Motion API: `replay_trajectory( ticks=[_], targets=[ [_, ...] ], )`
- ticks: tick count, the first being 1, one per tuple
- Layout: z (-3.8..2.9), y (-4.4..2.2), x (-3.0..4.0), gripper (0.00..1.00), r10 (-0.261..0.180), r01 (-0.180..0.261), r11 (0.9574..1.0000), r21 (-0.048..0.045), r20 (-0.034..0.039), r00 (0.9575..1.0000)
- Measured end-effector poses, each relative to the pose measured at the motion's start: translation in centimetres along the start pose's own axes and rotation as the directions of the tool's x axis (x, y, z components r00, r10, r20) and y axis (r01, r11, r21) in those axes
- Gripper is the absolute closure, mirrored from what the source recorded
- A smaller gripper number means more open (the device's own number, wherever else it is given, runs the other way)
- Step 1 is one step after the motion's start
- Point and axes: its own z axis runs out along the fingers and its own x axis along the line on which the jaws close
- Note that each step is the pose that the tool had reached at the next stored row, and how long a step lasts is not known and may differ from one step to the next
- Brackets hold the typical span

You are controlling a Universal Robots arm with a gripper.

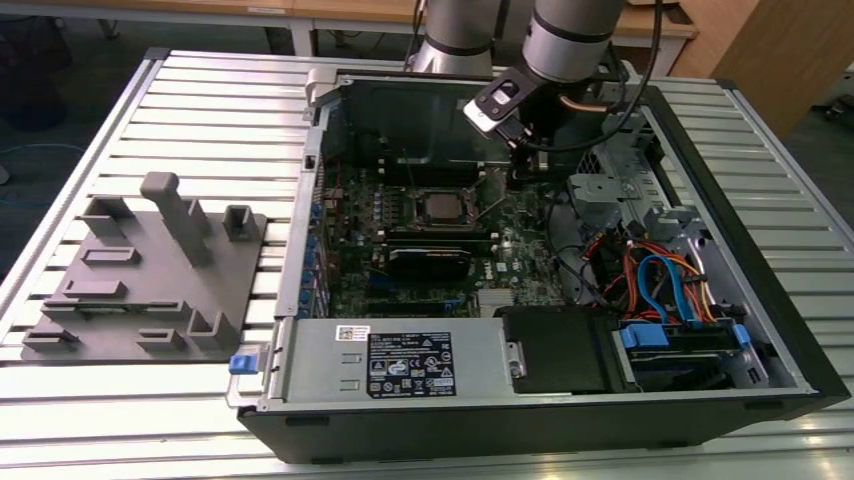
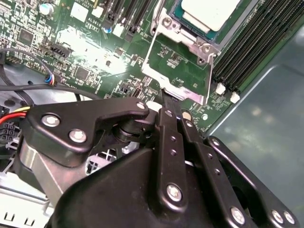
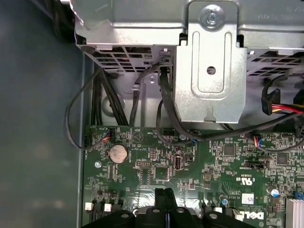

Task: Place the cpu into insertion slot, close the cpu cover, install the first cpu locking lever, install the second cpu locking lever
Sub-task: 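Close the cpu cover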

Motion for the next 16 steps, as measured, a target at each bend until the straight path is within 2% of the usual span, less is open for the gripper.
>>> replay_trajectory(
  ticks=[8, 16],
  targets=[
    [0.01, -0.39, 0.01, 0.9, 0.0, 0.0, 1.0, -0.0001, -0.0051, 1.0],
    [0.01, -0.53, 0.01, 0.9, 0.0, 0.0, 1.0, -0.0001, -0.0052, 1.0]
  ],
)
